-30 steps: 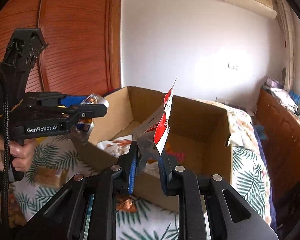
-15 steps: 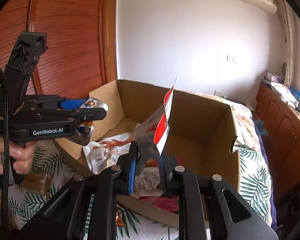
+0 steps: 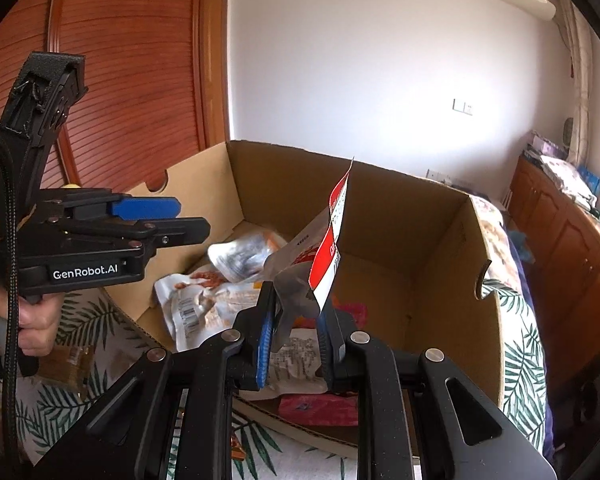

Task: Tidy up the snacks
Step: 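Open both tools to drop the two bags into the box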

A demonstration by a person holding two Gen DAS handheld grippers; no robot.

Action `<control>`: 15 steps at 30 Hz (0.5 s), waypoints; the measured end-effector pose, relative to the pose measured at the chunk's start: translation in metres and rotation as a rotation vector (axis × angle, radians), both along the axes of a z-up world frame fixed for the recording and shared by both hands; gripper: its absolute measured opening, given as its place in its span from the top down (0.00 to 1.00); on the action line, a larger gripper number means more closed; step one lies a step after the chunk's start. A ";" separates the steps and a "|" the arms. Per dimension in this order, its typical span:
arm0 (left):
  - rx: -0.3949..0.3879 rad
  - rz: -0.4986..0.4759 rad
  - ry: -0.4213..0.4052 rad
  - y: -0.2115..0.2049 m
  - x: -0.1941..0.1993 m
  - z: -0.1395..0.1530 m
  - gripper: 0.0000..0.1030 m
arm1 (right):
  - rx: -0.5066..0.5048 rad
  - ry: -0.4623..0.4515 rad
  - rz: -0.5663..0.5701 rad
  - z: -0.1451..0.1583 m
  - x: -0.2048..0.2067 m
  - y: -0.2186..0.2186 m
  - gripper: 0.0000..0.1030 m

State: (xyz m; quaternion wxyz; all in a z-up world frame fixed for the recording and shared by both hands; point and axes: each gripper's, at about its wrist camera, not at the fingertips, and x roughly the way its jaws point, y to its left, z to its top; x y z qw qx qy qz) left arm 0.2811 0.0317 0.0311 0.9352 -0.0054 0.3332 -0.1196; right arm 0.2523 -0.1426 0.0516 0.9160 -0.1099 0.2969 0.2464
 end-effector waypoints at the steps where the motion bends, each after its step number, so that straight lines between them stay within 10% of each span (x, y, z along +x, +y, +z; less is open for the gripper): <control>1: 0.002 -0.001 0.000 -0.001 0.000 0.000 0.56 | -0.002 -0.001 0.000 0.000 0.000 0.001 0.82; 15: 0.025 -0.014 -0.043 -0.004 -0.031 0.024 0.51 | 0.008 -0.025 -0.006 0.007 -0.017 -0.003 0.76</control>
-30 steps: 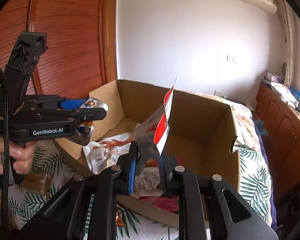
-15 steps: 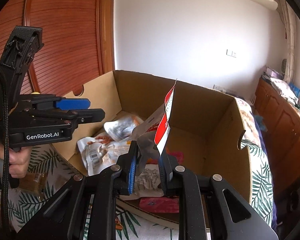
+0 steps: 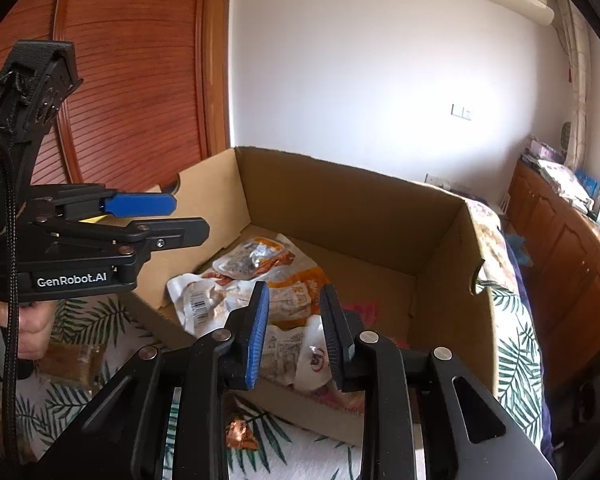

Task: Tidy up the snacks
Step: 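Open both tools to drop the two bags into the box, then move both open tools back toward the remaining snacks beside the box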

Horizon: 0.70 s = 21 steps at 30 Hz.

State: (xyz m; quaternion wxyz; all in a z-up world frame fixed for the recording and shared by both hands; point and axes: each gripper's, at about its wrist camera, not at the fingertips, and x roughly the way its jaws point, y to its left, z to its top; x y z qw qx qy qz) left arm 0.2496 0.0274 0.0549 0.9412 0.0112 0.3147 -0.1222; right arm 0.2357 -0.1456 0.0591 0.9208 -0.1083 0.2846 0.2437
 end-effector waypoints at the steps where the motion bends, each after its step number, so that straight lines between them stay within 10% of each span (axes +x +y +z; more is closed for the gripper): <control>1: 0.003 0.000 -0.006 0.001 -0.004 0.003 0.51 | 0.004 -0.004 -0.001 0.002 -0.003 -0.001 0.76; 21: 0.045 0.011 0.012 0.015 -0.093 -0.010 0.27 | 0.075 -0.011 -0.005 -0.001 -0.083 -0.009 0.71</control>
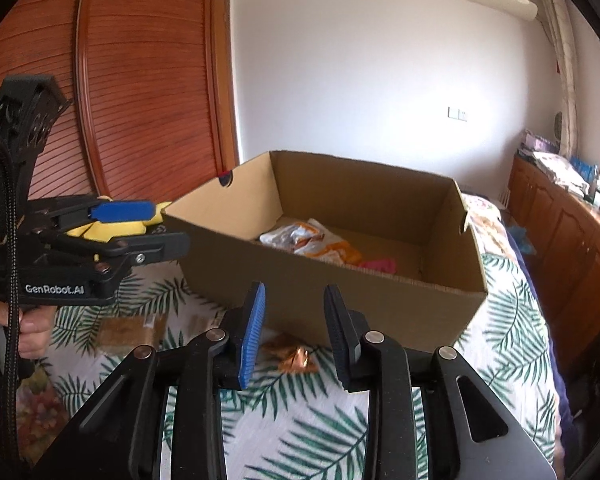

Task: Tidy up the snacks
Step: 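Move both open tools back toward the remaining snacks beside the box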

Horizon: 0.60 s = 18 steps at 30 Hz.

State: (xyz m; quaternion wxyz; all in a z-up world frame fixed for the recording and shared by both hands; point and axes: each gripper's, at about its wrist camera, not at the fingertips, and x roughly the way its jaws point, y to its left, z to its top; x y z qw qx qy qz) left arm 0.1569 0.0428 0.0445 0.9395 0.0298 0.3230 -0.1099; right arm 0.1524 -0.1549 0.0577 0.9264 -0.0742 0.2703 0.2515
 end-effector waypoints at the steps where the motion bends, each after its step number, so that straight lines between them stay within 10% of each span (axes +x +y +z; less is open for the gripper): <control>1: 0.002 0.005 0.009 0.002 -0.003 -0.005 0.27 | -0.002 0.003 -0.001 -0.002 -0.002 0.000 0.71; 18: 0.076 0.029 0.155 0.037 -0.029 -0.077 0.27 | -0.044 0.098 0.037 -0.048 -0.027 0.025 0.70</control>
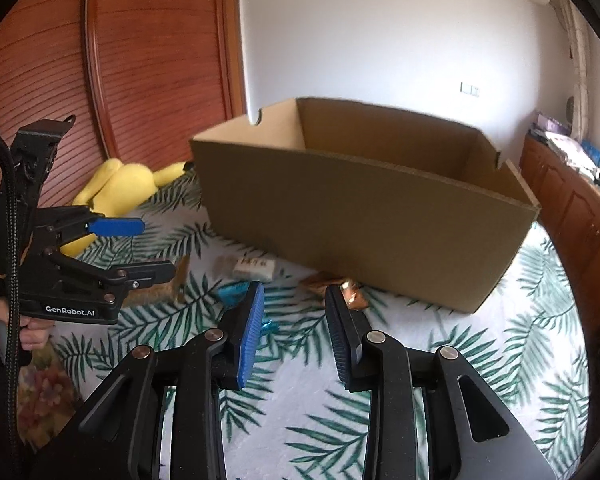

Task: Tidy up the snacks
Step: 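Move both open tools back toward the remaining snacks beside the box, then grasp the blue candy packet with the right tool while the left tool grasps the brown cake pack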

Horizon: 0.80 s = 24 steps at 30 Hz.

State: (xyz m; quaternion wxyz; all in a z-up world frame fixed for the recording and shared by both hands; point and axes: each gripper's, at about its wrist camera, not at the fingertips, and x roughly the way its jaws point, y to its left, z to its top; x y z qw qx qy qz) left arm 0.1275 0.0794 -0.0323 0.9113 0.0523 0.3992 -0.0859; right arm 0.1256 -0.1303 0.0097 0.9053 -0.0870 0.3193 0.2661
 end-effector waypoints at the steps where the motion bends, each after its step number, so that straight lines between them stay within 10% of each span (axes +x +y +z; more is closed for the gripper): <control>1: 0.001 0.001 0.005 0.003 0.000 -0.002 0.27 | -0.002 0.006 0.003 -0.002 0.000 0.002 0.70; 24: -0.025 0.000 0.063 0.023 0.009 -0.038 0.22 | -0.082 0.124 0.069 -0.046 0.031 0.053 0.49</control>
